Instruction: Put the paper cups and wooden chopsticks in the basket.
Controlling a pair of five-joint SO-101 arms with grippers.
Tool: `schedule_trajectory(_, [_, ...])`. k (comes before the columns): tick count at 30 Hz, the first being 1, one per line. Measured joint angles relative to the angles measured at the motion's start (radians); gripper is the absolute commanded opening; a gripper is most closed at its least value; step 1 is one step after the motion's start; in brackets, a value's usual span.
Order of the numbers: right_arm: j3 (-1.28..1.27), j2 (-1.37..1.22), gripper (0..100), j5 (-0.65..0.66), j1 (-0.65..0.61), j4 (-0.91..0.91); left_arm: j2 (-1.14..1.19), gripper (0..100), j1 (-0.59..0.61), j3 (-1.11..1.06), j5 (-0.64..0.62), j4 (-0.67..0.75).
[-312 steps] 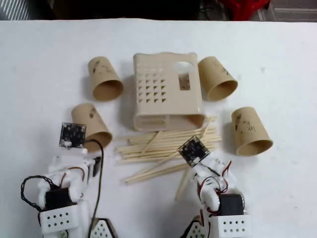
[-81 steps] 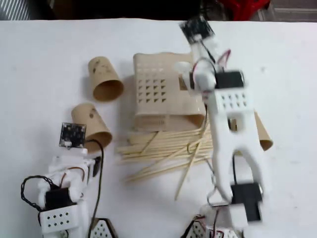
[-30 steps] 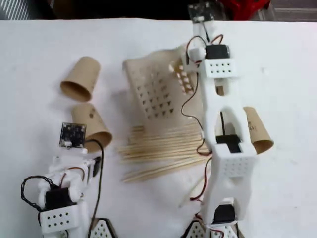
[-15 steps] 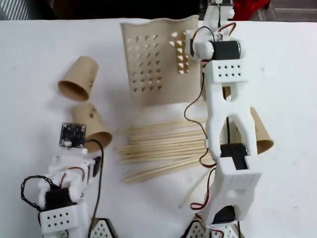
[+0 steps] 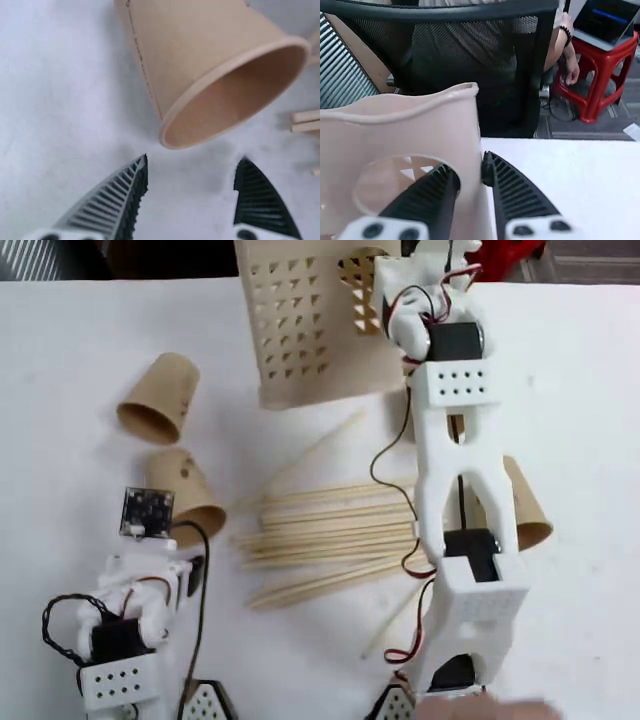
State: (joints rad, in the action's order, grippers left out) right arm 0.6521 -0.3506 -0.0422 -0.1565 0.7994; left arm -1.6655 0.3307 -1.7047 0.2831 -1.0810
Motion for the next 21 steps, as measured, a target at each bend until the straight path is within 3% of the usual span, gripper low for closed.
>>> schedule_trajectory(11, [-0.213, -0.135, 1.4, -0.005, 0.040, -0.462, 0.000, 28, 0.000, 0.000, 0.000, 0.000])
schedule_trajectory(21, [-0.328, -0.166, 1.5, -0.021, -0.044, -0.790, 0.000, 28, 0.000, 0.000, 0.000, 0.000])
